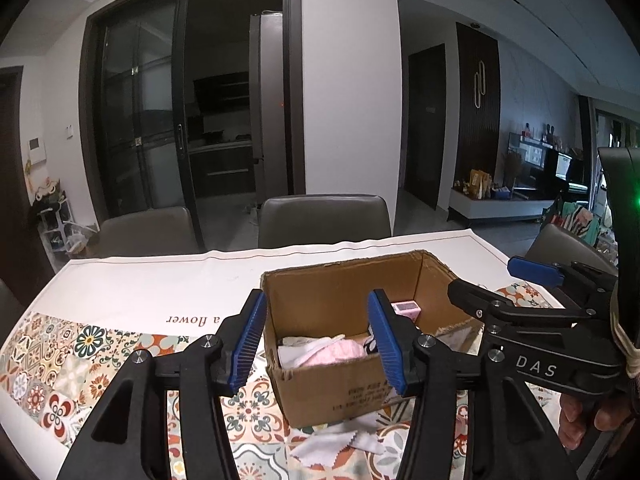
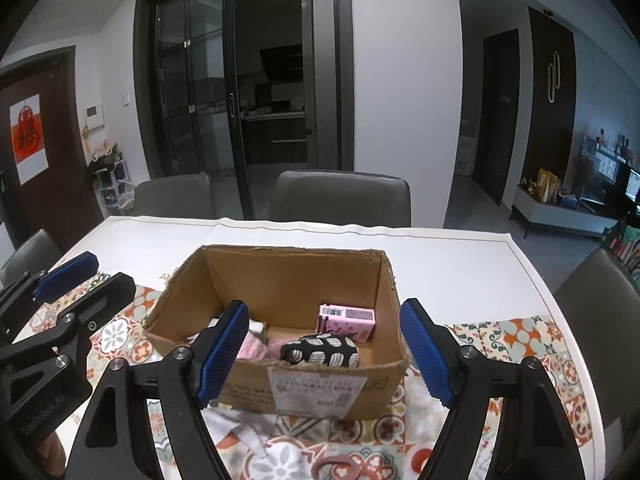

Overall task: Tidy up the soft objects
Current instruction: 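Withdraw both tools and move toward the white cloth and pink hair ties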

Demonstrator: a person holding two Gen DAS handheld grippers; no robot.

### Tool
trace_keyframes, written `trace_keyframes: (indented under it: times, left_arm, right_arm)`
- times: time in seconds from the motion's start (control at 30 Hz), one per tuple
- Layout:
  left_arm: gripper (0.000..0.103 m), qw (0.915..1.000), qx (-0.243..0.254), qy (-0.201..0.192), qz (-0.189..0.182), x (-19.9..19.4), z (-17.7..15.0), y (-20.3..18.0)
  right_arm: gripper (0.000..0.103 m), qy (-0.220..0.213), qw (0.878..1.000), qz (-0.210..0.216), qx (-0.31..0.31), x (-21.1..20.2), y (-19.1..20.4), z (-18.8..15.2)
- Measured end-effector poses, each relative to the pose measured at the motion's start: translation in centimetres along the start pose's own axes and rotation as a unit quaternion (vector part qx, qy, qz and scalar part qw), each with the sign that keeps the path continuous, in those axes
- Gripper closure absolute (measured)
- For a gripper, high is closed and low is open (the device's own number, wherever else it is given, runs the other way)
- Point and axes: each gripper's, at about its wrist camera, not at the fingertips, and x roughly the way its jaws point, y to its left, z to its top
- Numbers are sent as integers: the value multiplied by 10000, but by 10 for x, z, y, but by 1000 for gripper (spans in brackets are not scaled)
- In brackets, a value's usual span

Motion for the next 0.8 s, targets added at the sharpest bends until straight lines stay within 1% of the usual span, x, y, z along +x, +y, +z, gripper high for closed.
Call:
trace_keyframes:
  times: [0.13, 0.37, 0.53, 0.8]
  left_arm:
    - [50, 10000, -22, 15, 7, -8, -6, 0]
    - [50, 9998, -69, 177, -49, -16, -24, 2]
    - [50, 9994, -79, 330, -96, -17, -39, 2]
    - [50, 9981, -67, 576, -188, -17, -59, 4]
  right_arm:
    - [24, -18, 10000, -5, 56, -8, 1, -6]
    - [24, 33, 9998, -61, 166, -17, 3, -25]
    - [24, 125, 9996, -144, 194, -20, 5, -38]
    - [24, 386, 9986, -200, 288, -20, 8, -61]
